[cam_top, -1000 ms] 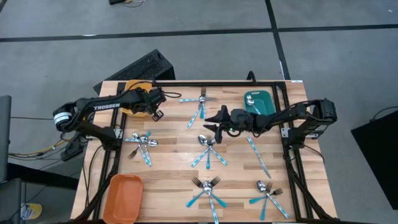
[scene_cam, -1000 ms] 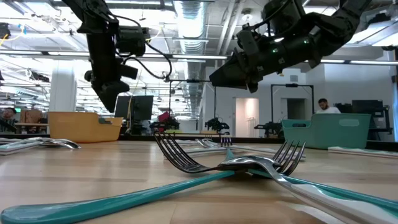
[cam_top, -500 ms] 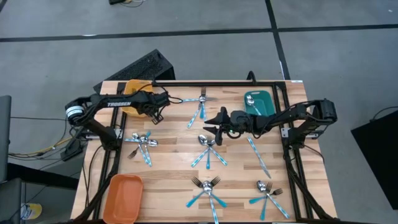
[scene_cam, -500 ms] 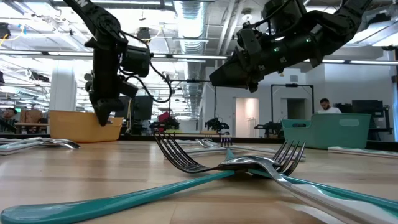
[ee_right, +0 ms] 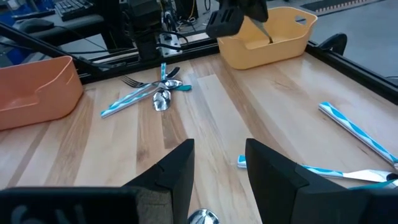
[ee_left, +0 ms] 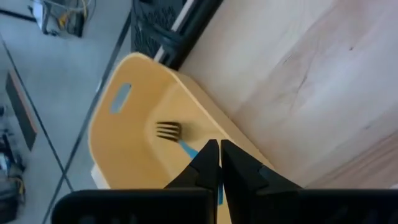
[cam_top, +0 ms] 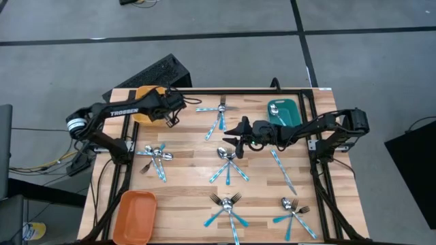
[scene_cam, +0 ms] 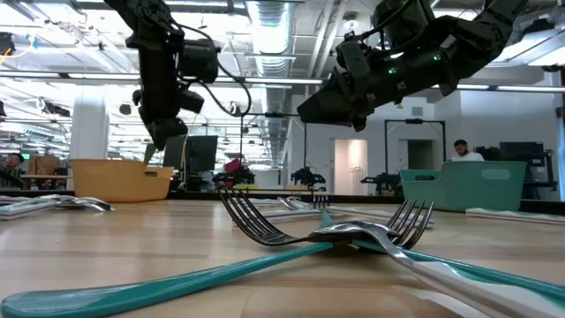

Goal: Sort silverware by color (type)
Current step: Put the blue fork into the yellow bin, then put the white-blue table knife into the orange bin

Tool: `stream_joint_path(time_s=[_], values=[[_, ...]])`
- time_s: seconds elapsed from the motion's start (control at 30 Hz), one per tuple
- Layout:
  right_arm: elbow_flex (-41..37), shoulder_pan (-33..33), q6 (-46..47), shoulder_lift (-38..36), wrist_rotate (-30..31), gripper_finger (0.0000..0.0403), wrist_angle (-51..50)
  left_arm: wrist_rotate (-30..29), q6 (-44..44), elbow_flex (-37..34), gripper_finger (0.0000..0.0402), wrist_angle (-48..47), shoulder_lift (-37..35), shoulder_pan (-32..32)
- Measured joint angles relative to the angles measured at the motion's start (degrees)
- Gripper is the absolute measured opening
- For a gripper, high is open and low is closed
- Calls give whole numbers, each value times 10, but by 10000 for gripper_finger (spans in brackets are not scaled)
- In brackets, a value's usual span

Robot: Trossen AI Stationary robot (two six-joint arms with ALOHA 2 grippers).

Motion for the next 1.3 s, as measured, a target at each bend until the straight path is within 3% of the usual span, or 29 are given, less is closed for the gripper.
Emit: stream_joint_path(time_s=[0.17,0.37,0.53,0.97,1.13,1.3], values=[[0,0,0,0,0,166,0,-22,6,8,0,-51,0,0],[0,0,0,0,0,166,-2,24,-68,-10,0,-115,0,1],[0,-5,0,0,0,166,-2,6,-102,-15,3,-131,0,1],[0,-7,0,0,0,166,-1,-18,-177,-14,103,-184,-71,0],[0,-7,0,-2,0,166,0,43,-199,-23,113,-66,-104,-34],[-1,-7,3,-19,0,166,-17,167,-123,-70,114,212,-108,-103]])
